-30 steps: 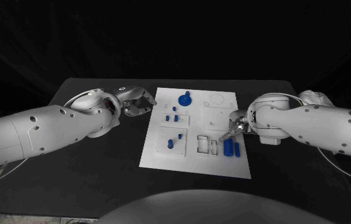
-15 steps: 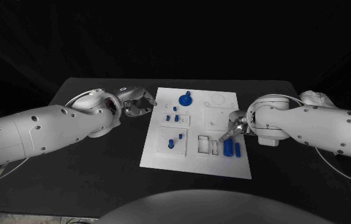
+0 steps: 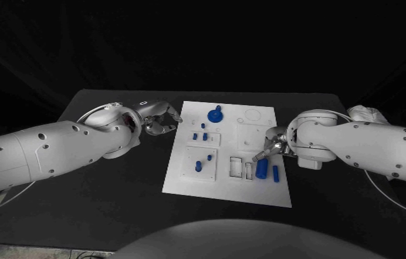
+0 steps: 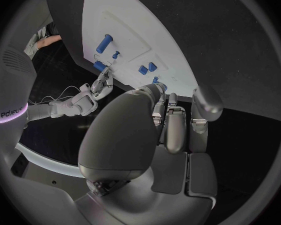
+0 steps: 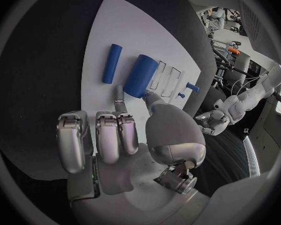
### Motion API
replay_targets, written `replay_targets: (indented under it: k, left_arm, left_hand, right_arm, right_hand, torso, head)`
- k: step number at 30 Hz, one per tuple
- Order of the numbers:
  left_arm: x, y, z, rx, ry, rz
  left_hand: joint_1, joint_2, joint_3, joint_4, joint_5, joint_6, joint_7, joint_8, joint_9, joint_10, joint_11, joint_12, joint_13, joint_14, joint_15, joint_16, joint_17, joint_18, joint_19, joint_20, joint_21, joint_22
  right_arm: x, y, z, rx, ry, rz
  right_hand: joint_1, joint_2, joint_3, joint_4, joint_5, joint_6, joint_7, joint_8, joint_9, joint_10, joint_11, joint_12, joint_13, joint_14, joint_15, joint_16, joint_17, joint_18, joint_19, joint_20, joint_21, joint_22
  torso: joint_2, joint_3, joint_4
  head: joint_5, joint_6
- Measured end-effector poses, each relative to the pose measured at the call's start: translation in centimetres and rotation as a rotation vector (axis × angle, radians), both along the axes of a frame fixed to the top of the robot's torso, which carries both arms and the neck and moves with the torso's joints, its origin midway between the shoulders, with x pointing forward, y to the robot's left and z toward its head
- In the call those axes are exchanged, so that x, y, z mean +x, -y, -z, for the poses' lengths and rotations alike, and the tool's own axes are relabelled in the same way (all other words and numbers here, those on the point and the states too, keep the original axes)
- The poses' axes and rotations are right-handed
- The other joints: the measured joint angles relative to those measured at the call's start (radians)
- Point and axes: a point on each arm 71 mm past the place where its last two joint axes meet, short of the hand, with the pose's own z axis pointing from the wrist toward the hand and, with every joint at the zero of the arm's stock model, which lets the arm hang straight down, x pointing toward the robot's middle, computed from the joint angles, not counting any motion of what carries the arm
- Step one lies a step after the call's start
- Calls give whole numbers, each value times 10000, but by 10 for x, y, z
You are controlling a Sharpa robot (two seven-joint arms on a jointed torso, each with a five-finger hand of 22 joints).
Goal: Assemble the parts on the task board
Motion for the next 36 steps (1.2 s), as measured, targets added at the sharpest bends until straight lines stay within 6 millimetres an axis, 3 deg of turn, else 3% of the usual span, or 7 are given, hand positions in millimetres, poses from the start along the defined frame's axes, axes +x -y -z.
replay_targets:
  k: [10, 15, 21, 36]
  left_arm:
    - [0, 0, 0, 5, -40, -29]
    - [0, 0, 1, 13, -61, -42]
    - [1, 0, 1, 30, -93, -59]
    - [1, 2, 3, 53, -168, -30]
  left_hand:
    - [0, 0, 30, -30, 0, 0, 0, 0, 0, 0, 0, 0, 0, 0, 0, 0, -17, -1, -36, 36, 0, 0]
    - [0, 0, 30, -31, 0, 0, 0, 0, 0, 0, 0, 0, 0, 0, 0, 0, -26, 0, -36, 36, -21, -1]
    - [0, 0, 30, -31, 0, 0, 0, 0, 0, 0, 0, 0, 0, 0, 0, 0, -39, 0, -36, 36, -43, -1]
    - [0, 0, 30, -31, 0, 0, 0, 0, -1, 0, 0, 0, 0, -38, 38, 0, -77, 0, -36, 36, -99, -1]
  right_arm:
    - [5, -1, -9, 198, 178, 164]
    - [8, -1, -12, 287, 260, 241]
    - [10, -3, -18, 435, 347, 316]
    - [9, -31, -18, 910, 54, 12]
  right_hand:
    - [-6, -5, 28, 27, -139, -1, -1, 17, 16, 0, 0, 0, -1, 0, 0, 0, -1, 0, 36, -36, 0, 8]
    - [-71, -69, 28, 27, -220, -3, -3, 16, 276, 0, 1, 0, 0, 0, 1, 0, 8, 0, 36, -36, 0, 8]
    - [-71, -69, 28, 27, -294, -71, -13, 15, 281, 0, 1, 0, 0, -1, 1, 0, 7, 1, 36, -35, 0, 7]
    - [-139, -137, 152, -41, -443, -378, -165, -10, 282, 0, 1, 0, -1, -1, 2, 0, 5, 1, 36, -35, 0, 5]
  torso:
    - [9, 1, -7]
    - [9, 0, -17]
    - [3, -5, -19]
    - [-3, -12, -13]
  head:
    - [53, 0]
    - [59, 0]
    - [56, 0]
    - [-10, 0]
